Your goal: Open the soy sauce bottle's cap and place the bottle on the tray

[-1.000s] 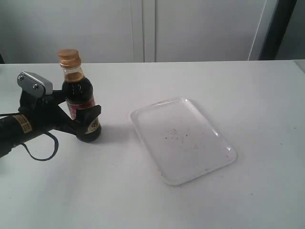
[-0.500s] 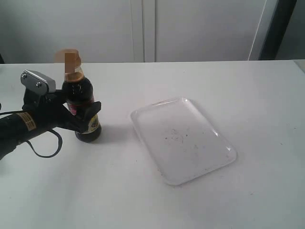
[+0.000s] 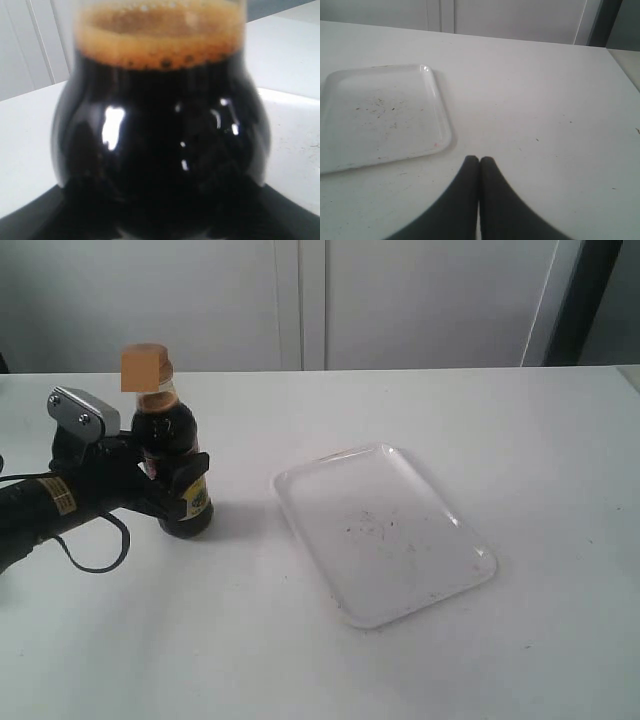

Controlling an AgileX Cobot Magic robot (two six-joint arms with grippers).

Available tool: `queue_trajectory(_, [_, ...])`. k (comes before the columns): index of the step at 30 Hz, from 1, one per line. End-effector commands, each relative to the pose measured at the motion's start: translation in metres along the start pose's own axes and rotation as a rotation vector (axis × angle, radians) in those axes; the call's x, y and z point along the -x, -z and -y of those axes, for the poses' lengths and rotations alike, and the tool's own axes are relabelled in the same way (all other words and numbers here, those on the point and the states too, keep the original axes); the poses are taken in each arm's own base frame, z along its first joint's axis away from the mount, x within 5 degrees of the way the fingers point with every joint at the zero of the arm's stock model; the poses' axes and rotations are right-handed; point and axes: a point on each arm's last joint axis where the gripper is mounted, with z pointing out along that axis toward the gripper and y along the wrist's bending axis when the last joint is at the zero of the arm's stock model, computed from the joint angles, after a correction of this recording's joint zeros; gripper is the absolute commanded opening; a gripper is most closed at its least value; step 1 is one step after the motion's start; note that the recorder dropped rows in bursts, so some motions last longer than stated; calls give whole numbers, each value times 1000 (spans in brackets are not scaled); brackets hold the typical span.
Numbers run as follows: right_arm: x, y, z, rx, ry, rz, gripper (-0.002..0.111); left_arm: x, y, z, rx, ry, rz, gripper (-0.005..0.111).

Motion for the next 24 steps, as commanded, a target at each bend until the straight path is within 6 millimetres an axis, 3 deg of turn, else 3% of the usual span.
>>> queue_trajectory(1, [-1, 0, 0, -6, -7, 2, 0, 0, -1, 4, -26, -12, -1, 0])
queue_trajectory(24, [3, 0, 1, -10, 16, 45, 0, 0, -1, 5, -34, -17, -3, 0])
